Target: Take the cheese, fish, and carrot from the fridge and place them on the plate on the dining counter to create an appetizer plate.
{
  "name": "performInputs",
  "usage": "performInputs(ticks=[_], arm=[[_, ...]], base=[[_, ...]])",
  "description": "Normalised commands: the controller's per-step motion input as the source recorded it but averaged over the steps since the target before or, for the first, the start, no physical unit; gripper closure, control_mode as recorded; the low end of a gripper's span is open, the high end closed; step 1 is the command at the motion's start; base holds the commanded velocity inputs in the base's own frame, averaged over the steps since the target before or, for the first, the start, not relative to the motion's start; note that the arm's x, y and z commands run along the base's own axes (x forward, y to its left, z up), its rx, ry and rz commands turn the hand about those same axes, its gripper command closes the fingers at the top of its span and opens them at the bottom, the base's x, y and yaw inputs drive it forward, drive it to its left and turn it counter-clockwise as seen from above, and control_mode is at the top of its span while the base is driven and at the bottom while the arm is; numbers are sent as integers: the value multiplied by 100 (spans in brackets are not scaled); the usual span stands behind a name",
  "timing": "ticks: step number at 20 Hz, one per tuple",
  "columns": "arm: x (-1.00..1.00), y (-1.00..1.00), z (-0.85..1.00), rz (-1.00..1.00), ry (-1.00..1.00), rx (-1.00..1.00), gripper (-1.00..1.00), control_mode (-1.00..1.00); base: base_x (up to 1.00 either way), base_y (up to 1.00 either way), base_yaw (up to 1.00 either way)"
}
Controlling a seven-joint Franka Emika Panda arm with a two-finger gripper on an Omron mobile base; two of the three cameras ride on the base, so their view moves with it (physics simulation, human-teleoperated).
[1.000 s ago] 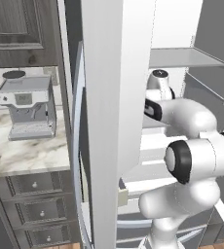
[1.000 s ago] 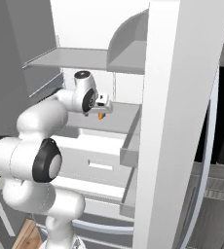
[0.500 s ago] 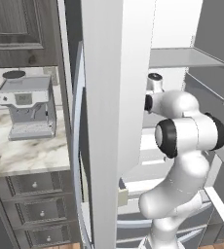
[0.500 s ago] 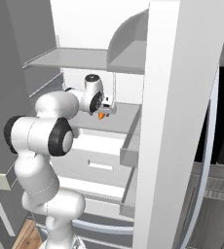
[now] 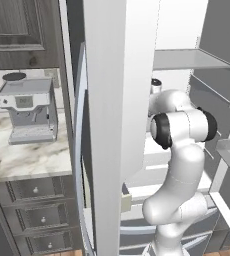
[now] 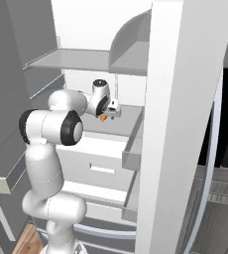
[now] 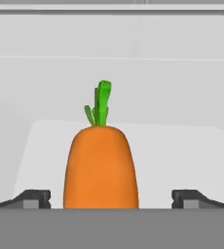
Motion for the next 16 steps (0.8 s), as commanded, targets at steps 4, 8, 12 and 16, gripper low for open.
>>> performInputs(ticks=[4,8,12,16], arm=[[14,0,-39,0,0,0,-100,-100],[0,0,-48,0,0,0,100,-100],[-3,0,-38,-1,-1,0,100,-100],[-27,0,-18,-1,-11,0,100,-100]], base=[[0,0,0],[0,0,0],[0,0,0],[0,0,0]])
